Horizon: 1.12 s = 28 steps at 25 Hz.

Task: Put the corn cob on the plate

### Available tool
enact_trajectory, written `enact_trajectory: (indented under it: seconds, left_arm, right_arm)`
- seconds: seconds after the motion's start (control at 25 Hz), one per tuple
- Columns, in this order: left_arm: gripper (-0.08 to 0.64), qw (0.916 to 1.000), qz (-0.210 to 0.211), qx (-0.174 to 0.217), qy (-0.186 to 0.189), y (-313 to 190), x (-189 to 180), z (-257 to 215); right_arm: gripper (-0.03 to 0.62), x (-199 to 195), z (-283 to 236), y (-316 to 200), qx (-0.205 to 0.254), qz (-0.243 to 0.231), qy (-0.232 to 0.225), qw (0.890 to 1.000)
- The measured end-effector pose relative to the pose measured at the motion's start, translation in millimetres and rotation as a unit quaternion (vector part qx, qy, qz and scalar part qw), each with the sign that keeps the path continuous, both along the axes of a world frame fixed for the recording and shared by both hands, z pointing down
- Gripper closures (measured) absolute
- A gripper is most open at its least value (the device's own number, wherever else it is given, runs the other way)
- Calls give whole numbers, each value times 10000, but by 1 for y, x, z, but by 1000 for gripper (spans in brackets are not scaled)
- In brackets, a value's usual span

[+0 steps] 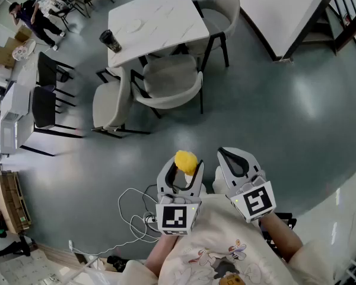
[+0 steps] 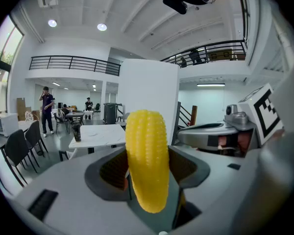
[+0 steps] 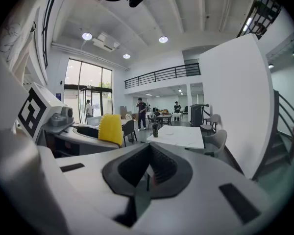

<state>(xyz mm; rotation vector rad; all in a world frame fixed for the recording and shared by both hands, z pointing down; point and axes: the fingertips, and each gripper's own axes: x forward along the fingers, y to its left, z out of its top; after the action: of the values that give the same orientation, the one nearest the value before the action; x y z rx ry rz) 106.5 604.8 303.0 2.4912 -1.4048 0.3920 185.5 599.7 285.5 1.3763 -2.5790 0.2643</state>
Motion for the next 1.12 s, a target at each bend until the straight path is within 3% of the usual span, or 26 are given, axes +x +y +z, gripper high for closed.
enact_trajectory:
  seconds: [0.24,0.64,1.12]
  left_arm:
    - [302,10000,-51,66,19,-6,5,-3]
    - [302,9995,-251,-126,-140,-7,14,3]
    - [302,9964,-797,-267,-91,-20,26,6]
  right_arm:
    - [591,8,-6,-9,21,38,-321,9995]
    - [591,32,-16,-14,0,-36,-286,9996]
    - [591,49,2,-37,-253,-486,-223,9982]
